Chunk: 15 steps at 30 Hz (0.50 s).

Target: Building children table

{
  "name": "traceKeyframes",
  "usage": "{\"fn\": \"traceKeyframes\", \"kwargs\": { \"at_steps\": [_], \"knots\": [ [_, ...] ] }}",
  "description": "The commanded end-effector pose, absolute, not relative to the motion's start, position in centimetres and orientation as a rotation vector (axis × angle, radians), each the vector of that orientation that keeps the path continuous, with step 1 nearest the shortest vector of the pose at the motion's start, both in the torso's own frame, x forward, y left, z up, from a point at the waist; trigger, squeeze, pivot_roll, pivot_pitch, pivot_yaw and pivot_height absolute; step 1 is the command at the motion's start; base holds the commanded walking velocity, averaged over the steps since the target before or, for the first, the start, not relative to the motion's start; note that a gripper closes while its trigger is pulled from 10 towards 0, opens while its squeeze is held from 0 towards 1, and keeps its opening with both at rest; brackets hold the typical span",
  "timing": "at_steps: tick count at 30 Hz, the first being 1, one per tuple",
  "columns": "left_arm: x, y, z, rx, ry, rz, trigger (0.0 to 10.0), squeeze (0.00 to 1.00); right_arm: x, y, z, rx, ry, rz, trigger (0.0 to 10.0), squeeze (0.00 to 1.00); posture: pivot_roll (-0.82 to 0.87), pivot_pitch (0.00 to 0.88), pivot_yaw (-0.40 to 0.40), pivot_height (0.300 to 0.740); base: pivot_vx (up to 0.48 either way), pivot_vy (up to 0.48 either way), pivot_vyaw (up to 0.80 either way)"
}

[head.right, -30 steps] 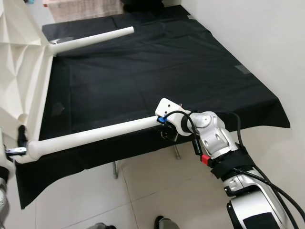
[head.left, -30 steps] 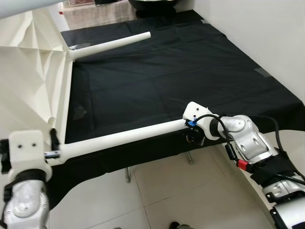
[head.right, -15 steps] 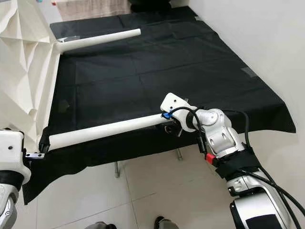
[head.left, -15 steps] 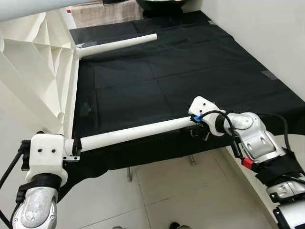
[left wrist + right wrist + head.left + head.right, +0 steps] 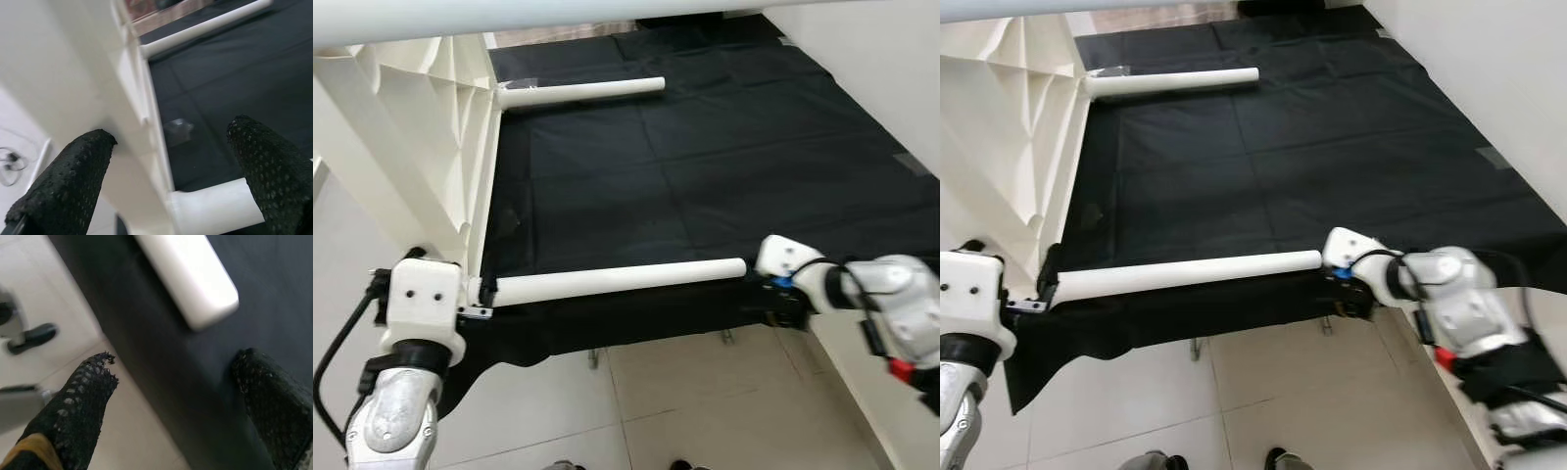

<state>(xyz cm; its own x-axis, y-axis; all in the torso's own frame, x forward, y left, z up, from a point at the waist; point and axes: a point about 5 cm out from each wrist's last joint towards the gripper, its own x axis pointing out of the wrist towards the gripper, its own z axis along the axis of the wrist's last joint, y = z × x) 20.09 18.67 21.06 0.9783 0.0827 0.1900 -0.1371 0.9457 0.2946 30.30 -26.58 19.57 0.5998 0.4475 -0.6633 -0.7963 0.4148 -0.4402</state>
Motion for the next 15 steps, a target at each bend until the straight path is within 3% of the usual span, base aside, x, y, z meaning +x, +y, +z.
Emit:
{"fn": "traceKeyframes", "kwargs": {
  "at_steps": [1,7,10,12,13,15],
  "knots": [
    [20.3,18.3,20.5,0.3,-0.157,0.064,10.0,0.0,29.2,-26.5,20.2,-0.769,0.452,0.902,10.0,0.0,0.07,0.182,0.026,0.74,0.0,0.0,0.0],
    [21.0,16.8,20.2,0.237,-0.155,-0.041,10.0,0.0,28.0,-25.9,20.9,-0.676,0.402,0.972,10.0,0.0,0.05,0.178,0.03,0.74,0.0,0.0,0.0],
    [21.8,15.1,19.6,0.149,-0.13,-0.131,10.0,0.0,28.6,-23.0,20.7,-0.588,0.247,0.966,10.0,0.0,0.04,0.17,0.033,0.74,0.0,0.0,0.0],
    [21.8,15.1,19.6,0.149,-0.13,-0.131,10.0,0.0,28.6,-23.0,20.7,-0.588,0.247,0.966,10.0,0.0,0.04,0.17,0.033,0.74,0.0,0.0,0.0],
    [22.3,12.9,19.3,0.082,-0.129,-0.259,10.0,0.0,29.7,-19.8,20.5,-0.409,0.069,0.897,10.0,0.0,0.03,0.164,0.028,0.74,0.0,0.0,0.0],
    [22.5,12.0,19.2,0.054,-0.131,-0.318,10.0,0.0,29.9,-18.6,20.5,-0.321,0.006,0.867,10.0,0.0,0.03,0.159,0.027,0.74,0.0,0.0,0.0]
  ]
}}
